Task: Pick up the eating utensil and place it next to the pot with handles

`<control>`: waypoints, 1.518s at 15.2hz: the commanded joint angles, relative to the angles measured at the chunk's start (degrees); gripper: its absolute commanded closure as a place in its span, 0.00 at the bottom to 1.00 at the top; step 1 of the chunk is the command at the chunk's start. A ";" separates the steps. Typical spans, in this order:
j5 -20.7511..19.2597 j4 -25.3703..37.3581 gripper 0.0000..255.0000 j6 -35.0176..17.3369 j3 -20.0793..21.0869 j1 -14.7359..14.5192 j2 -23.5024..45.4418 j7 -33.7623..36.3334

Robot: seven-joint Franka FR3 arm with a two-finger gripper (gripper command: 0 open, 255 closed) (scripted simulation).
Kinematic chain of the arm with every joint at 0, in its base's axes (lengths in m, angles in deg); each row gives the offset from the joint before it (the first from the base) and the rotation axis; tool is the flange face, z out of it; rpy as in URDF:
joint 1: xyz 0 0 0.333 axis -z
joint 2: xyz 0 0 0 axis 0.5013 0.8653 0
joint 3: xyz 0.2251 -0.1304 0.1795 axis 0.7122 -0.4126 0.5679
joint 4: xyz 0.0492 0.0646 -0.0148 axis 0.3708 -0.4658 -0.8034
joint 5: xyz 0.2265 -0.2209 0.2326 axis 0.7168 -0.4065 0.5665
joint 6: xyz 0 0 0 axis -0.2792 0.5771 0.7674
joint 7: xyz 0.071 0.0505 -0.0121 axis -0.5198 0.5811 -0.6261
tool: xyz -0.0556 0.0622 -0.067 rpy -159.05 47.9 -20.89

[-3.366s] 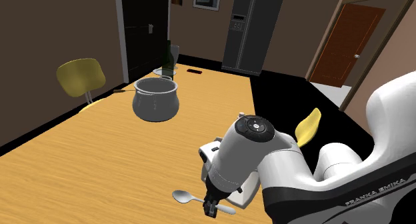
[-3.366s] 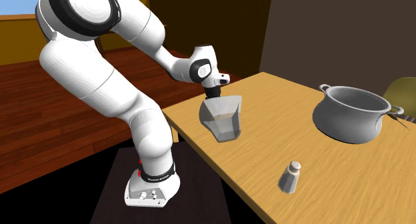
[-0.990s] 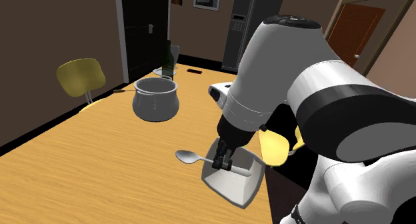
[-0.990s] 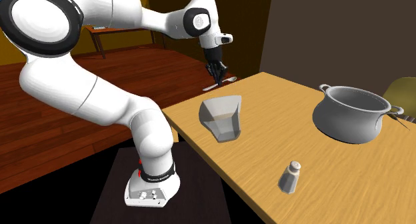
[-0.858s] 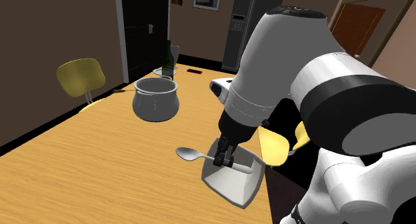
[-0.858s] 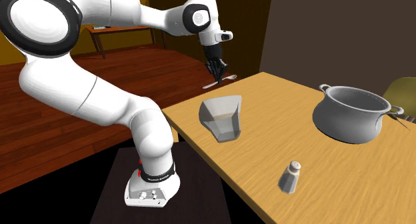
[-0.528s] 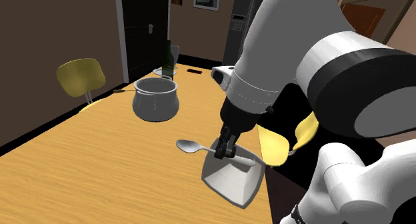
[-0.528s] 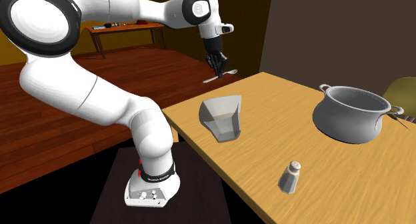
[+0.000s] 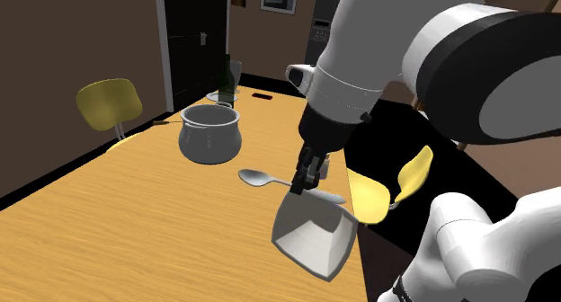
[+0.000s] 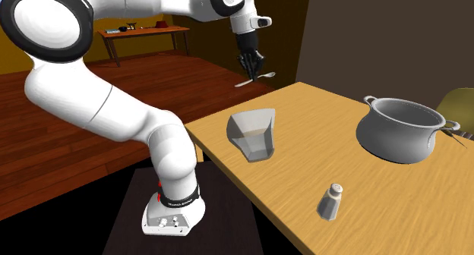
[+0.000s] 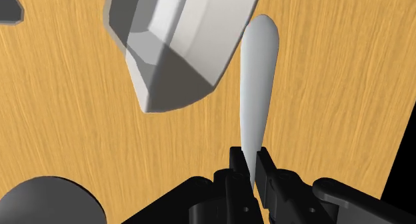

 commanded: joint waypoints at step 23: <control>-8.51 22.06 1.00 -9.21 -19.23 11.68 29.73 -25.29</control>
